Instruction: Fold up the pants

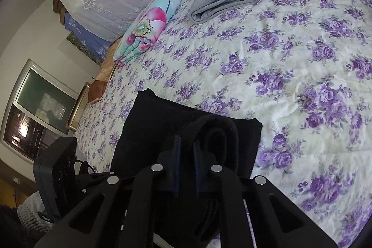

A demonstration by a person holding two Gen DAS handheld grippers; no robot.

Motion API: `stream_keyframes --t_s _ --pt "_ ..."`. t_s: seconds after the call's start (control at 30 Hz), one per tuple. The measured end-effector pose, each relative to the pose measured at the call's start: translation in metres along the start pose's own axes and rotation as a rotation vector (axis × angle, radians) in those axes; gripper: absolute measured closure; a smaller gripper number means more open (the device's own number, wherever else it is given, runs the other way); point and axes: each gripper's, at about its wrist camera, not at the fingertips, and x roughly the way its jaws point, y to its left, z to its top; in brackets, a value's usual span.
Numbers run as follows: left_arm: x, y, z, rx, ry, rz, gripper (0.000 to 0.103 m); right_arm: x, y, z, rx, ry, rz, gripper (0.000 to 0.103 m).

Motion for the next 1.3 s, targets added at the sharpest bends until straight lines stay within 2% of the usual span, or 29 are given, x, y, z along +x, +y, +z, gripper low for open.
stream_keyframes --t_s 0.03,0.13,0.27,0.37,0.4,0.43,0.53,0.7,0.87,0.97,1.13,1.3 --pt "-0.001 0.0 -0.001 0.003 -0.002 -0.006 0.039 0.002 -0.008 -0.004 0.011 0.02 -0.04 0.095" --pt "-0.008 0.004 0.0 -0.004 -0.033 -0.02 0.039 0.01 -0.035 -0.016 0.077 0.063 -0.07 0.095" --pt "-0.023 0.022 0.002 -0.071 -0.088 0.022 0.039 0.0 -0.026 -0.018 0.051 0.038 -0.066 0.094" --pt "-0.032 0.038 0.005 -0.123 -0.114 0.042 0.039 -0.017 -0.015 -0.021 0.025 0.018 -0.047 0.083" --pt "-0.034 0.042 0.005 -0.132 -0.12 0.048 0.039 -0.021 -0.01 -0.023 0.006 0.015 -0.044 0.071" --pt "-0.035 0.044 0.006 -0.134 -0.122 0.05 0.039 -0.025 -0.005 -0.025 -0.017 0.021 -0.042 0.064" --pt "-0.037 0.046 0.01 -0.116 -0.117 0.065 0.039 -0.021 0.006 -0.035 -0.075 0.081 -0.059 0.063" --pt "-0.045 0.047 0.018 -0.081 -0.147 0.103 0.039 -0.011 0.012 -0.044 -0.084 0.127 -0.084 0.063" --pt "-0.053 0.058 0.025 -0.108 -0.169 0.146 0.037 -0.004 0.025 -0.052 -0.159 0.168 -0.156 0.066" --pt "-0.055 0.065 0.029 -0.118 -0.186 0.206 0.031 -0.009 0.027 -0.054 -0.174 0.154 -0.197 0.077" --pt "-0.059 0.078 0.033 -0.136 -0.196 0.202 0.031 -0.013 0.028 -0.057 -0.176 0.145 -0.23 0.095" --pt "-0.06 0.084 0.034 -0.134 -0.202 0.194 0.031 -0.017 0.03 -0.059 -0.175 0.139 -0.252 0.1"
